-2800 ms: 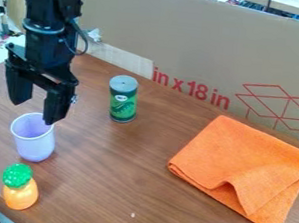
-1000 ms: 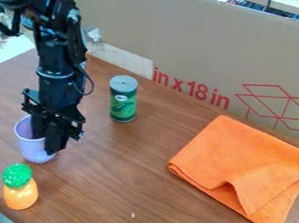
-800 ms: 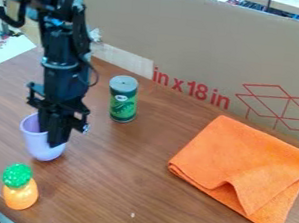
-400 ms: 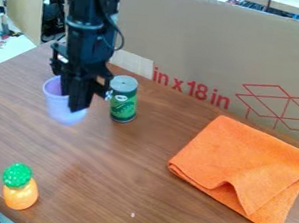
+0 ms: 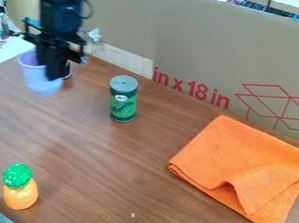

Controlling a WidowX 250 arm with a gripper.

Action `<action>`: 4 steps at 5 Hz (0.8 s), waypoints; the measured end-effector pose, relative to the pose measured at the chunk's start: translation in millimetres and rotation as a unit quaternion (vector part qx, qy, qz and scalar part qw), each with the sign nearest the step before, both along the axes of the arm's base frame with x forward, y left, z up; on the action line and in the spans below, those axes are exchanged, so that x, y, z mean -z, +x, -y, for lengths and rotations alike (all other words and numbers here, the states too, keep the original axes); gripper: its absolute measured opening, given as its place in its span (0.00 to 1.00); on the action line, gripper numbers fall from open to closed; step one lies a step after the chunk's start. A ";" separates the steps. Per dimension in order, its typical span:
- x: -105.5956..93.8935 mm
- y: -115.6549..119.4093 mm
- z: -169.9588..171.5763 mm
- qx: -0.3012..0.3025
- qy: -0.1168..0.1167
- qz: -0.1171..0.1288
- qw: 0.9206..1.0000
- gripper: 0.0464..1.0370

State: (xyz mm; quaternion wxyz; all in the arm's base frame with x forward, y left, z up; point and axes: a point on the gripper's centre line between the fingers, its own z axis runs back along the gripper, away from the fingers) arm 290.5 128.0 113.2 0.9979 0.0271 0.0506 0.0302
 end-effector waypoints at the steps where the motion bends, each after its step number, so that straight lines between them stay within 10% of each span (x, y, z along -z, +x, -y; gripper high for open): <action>1: 3.8 4.7 -35.1 -0.040 -0.003 -0.005 0.999 0.05; 4: 43.9 5.8 -98.8 -0.113 0.030 -0.033 0.993 0.05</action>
